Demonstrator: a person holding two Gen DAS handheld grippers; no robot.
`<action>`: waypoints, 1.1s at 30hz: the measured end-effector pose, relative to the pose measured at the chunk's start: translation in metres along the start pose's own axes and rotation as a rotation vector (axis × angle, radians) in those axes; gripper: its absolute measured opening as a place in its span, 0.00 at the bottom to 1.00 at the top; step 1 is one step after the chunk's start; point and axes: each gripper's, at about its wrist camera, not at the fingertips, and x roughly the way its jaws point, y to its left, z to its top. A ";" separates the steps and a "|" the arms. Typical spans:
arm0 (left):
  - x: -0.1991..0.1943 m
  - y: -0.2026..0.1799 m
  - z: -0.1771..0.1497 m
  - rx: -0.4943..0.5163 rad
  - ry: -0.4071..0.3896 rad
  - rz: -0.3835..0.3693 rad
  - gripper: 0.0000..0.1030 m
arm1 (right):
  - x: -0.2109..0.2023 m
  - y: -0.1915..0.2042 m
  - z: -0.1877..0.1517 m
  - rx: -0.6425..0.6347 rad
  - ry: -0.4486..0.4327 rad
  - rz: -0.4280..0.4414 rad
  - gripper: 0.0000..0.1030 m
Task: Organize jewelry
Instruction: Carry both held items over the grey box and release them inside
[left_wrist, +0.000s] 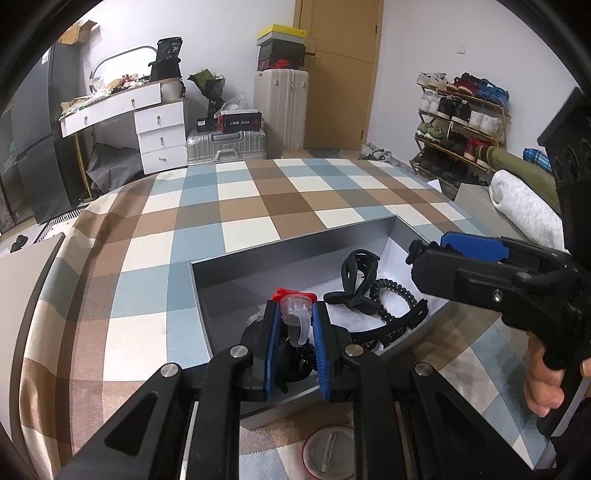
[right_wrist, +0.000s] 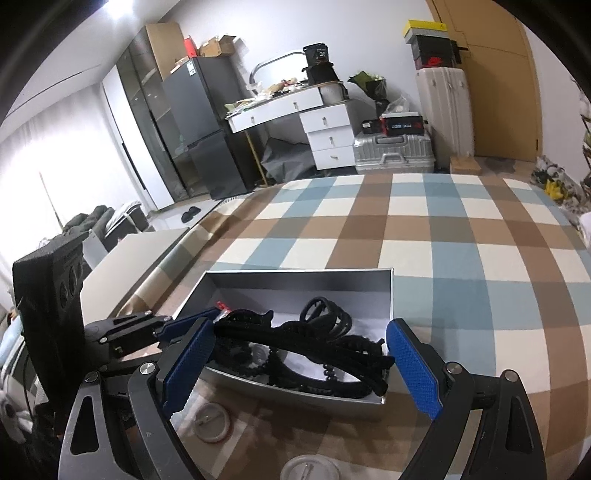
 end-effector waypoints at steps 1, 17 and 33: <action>0.000 0.000 0.000 0.002 -0.001 0.001 0.12 | 0.000 0.000 0.001 0.004 0.001 0.004 0.92; -0.003 0.013 0.002 -0.018 -0.013 0.020 0.12 | 0.011 0.016 -0.009 -0.037 0.086 0.001 0.92; -0.007 0.007 0.002 -0.015 -0.024 -0.010 0.12 | 0.006 0.017 -0.005 -0.056 0.044 -0.046 0.92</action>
